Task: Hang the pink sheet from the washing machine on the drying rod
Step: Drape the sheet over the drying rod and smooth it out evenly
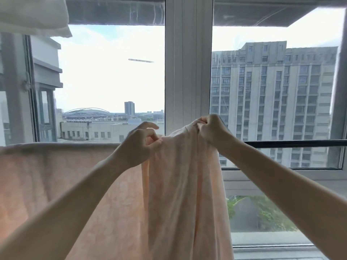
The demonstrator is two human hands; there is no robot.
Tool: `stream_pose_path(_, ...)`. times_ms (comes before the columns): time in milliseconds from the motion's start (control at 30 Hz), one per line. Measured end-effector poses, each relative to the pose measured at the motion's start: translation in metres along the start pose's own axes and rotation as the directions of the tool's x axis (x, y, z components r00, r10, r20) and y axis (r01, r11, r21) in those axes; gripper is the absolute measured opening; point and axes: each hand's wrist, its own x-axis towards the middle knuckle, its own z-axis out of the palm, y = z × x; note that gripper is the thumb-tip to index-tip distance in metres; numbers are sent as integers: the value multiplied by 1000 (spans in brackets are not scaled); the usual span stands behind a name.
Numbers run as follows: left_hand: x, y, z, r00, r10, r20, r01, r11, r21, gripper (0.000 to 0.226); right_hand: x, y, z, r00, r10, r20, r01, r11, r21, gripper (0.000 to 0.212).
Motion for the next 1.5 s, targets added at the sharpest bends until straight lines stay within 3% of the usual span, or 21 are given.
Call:
stream_pose_path(100, 4, 4, -5, 997, -52, 52, 54, 998, -42, 36, 2, -21, 8, 995, -92, 34, 91, 996, 26, 29)
stream_pose_path(167, 6, 5, -10, 993, -90, 70, 96, 991, -93, 50, 1, -35, 17, 982, -115, 149, 107, 993, 57, 25)
stream_pose_path(267, 8, 2, -16, 986, -121, 112, 138, 978, -159, 74, -4, -51, 28, 918, -1, 396, -66, 986, 156, 24)
stream_pose_path(367, 5, -2, -19, 981, -140, 135, 165, 967, -196, 79, -7, -53, 30, 822, 76, 565, -247, 940, 234, 27)
stream_pose_path(500, 6, -7, -12, 987, -147, 59, 155, 978, -142, 41, -1, -44, 30, 842, 99, 530, -198, 971, 134, 49)
stream_pose_path(667, 10, -8, -9, 996, -69, 62, 76, 989, -127, 5, -6, -25, 25, 946, 30, 323, -61, 994, 87, 32)
stream_pose_path(833, 11, -15, -12, 995, -45, 86, 55, 992, -118, 9, -22, -8, 33, 954, 98, 283, -107, 994, 19, 15)
stream_pose_path(900, 12, -18, -14, 993, -43, 111, 60, 986, -154, 7, -26, -5, 40, 968, 93, 234, -103, 994, 29, 25)
stream_pose_path(967, 12, -19, -14, 991, -29, 129, 55, 978, -202, 8, -29, -3, 51, 960, 138, 243, -184, 967, 176, 37)
stream_pose_path(1100, 10, -23, -15, 982, 26, 187, 18, 972, -233, 57, -33, -6, 69, 891, 205, 405, -404, 764, 503, 49)
stream_pose_path(1167, 10, -28, -17, 979, 30, 202, 12, 979, -204, 79, -31, -12, 72, 841, 206, 501, -491, 680, 545, 53)
stream_pose_path(1233, 10, -30, -16, 978, 25, 205, 15, 982, -188, 88, -27, -19, 68, 784, 230, 576, -572, 629, 527, 55)
stream_pose_path(1333, 8, -29, -11, 988, 32, 148, -6, 984, -176, 75, -19, -27, 60, 741, 264, 618, -619, 626, 475, 49)
stream_pose_path(1500, 7, -32, -4, 989, 92, 119, -77, 989, -123, 30, -1, -37, 33, 762, 407, 504, -604, 727, 325, 31)
